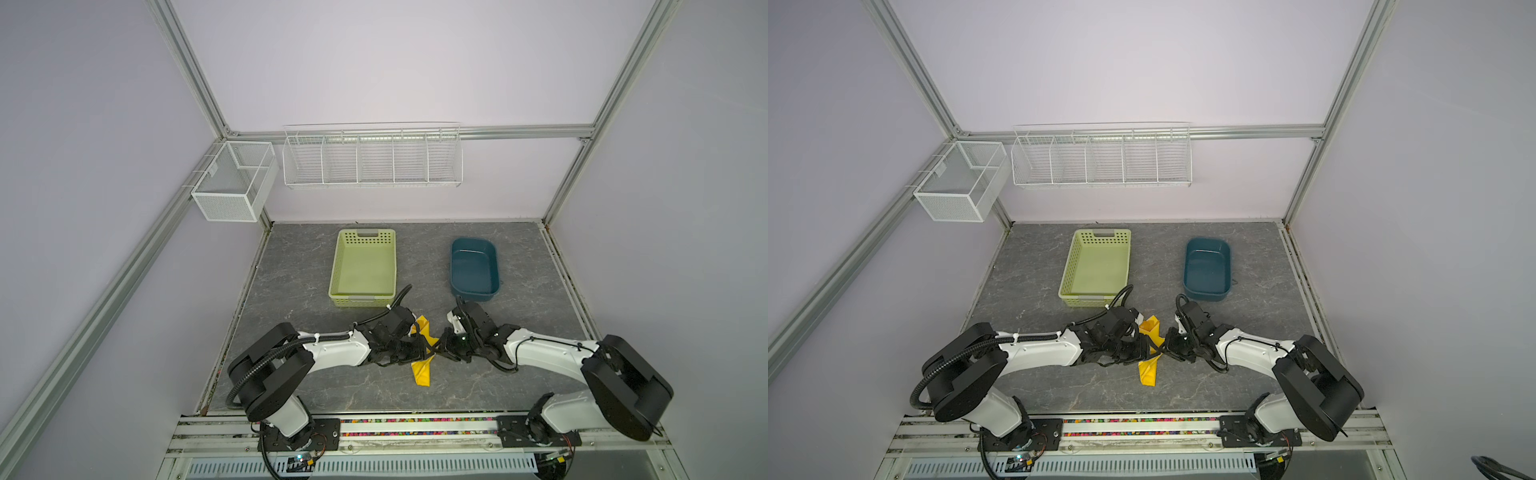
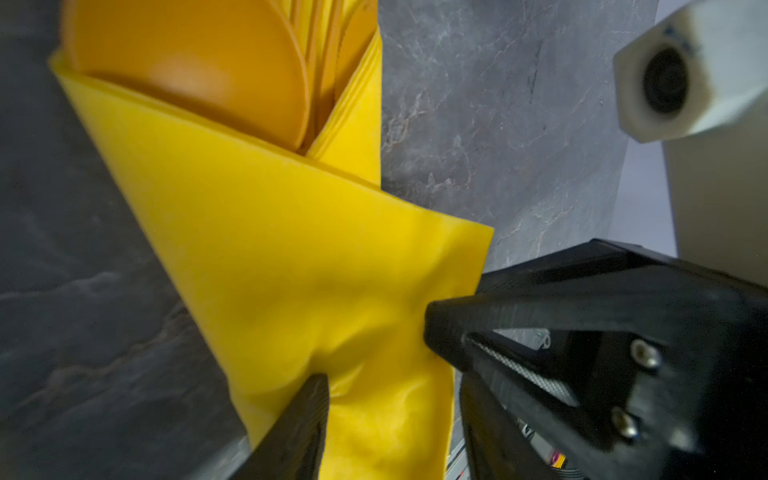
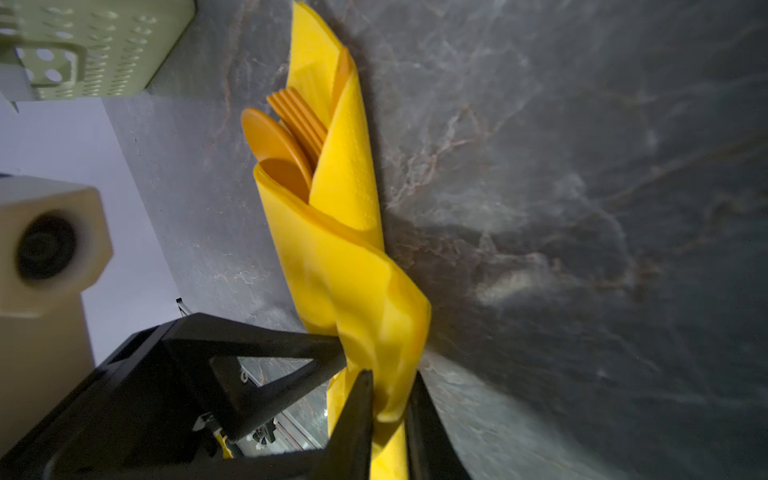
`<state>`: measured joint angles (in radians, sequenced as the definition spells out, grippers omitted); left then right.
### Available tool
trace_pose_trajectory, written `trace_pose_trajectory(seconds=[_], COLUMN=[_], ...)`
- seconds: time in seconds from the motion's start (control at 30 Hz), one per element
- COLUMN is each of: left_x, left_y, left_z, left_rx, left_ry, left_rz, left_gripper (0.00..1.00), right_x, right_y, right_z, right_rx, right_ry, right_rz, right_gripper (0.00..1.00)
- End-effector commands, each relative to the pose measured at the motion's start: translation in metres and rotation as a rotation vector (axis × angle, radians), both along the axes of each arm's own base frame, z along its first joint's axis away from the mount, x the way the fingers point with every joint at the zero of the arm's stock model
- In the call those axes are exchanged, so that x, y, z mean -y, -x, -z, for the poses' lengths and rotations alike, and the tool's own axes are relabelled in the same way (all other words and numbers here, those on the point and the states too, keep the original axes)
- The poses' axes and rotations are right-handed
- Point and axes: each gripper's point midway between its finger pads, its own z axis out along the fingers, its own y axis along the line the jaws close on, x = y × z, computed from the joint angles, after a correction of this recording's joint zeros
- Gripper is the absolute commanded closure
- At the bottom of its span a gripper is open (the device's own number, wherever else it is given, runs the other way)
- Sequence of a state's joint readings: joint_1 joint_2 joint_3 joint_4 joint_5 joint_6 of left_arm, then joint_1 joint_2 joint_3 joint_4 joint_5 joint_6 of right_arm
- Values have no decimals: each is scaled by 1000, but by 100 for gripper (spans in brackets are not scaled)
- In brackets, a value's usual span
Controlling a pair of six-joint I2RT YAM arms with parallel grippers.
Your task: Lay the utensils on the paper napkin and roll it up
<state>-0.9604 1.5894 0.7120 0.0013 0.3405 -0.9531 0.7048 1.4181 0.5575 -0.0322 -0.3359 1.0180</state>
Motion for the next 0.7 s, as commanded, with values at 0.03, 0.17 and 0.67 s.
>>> trace_pose_trajectory(seconds=[0.03,0.17,0.67], left_x=[-12,-7,-22], left_y=[5,3,13], left_z=[0,-19,1], left_rx=[-2,26,-15], left_ry=[-37,-1,-107], left_rz=[-8,8,37], left_gripper=[47,46,70], right_x=[1,2,0], right_y=[7,9,8], right_z=[10,14,1], right_rx=[-31,-40,-11], right_ry=[14,18,-5], right_rz=[-26,-29,-48], right_gripper=[86,87,85])
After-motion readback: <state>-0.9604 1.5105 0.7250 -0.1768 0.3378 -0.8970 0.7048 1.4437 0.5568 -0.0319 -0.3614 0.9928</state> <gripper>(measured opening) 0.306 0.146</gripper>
